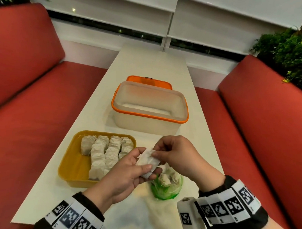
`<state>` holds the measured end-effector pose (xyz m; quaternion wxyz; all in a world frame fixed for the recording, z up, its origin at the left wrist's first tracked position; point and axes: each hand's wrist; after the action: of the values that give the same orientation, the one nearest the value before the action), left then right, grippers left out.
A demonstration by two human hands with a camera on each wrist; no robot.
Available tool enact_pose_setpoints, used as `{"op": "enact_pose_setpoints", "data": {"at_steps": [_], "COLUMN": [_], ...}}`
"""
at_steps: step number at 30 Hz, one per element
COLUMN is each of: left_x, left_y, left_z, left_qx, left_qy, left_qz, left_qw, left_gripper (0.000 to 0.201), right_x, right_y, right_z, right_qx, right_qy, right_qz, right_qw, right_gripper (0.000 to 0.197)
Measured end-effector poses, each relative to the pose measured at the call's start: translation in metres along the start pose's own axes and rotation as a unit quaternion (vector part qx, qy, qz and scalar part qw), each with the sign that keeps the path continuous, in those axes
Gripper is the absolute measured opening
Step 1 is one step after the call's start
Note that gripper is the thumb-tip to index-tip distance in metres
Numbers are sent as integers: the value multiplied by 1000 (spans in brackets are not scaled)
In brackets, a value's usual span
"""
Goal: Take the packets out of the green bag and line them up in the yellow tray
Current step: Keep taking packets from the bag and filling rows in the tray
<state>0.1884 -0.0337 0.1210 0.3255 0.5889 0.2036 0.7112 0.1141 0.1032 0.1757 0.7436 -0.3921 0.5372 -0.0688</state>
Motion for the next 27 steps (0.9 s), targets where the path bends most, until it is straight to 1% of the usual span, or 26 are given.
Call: {"op": "enact_pose_setpoints", "data": {"at_steps": [3,5,7,10,12,14,16,18,23,27], "left_x": [-16,-27,-40,-62,-80,-96,-109,-117,-127,-130], "left_y": [14,23,33,48,58,68,76,83,92,93], "left_z": [10,18,28,39,47,54,63,70,80,81], "left_qx": [19,30,43,65,98,135,155,162,159,148], "left_qy": [24,35,49,98,150,195,222,235,239,239], "left_qz": [36,56,74,125,137,124,119,121,153,166], "left_qw": [999,997,995,985,974,963,955,951,946,945], "left_gripper": [36,37,32,23,22,22,22,23,26,26], "right_x": [11,17,24,33,39,48,64,84,130,149], "right_y": [-23,-39,-57,-83,-102,-118,-131,-138,-138,-133], "right_z": [-8,-13,-20,-34,-46,-61,-80,-98,-131,-144], "right_qx": [-17,-32,-49,-73,-93,-116,-137,-149,-148,-147], "right_qy": [-26,-53,-68,-56,-36,-17,-19,-42,-121,-158], "right_qz": [-9,10,38,81,106,141,179,228,331,406], "right_qw": [999,998,996,992,989,983,974,961,924,888], "right_gripper": [7,14,21,23,17,11,7,6,16,20]}}
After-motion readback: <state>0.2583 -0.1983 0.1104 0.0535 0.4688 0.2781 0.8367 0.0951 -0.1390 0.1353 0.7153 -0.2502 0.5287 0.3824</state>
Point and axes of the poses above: each hand's wrist, its own z-axis away from the middle knuckle, its own x-axis out of the palm, y = z × x, and after that the axes turned 12 degrees about z, right-handed
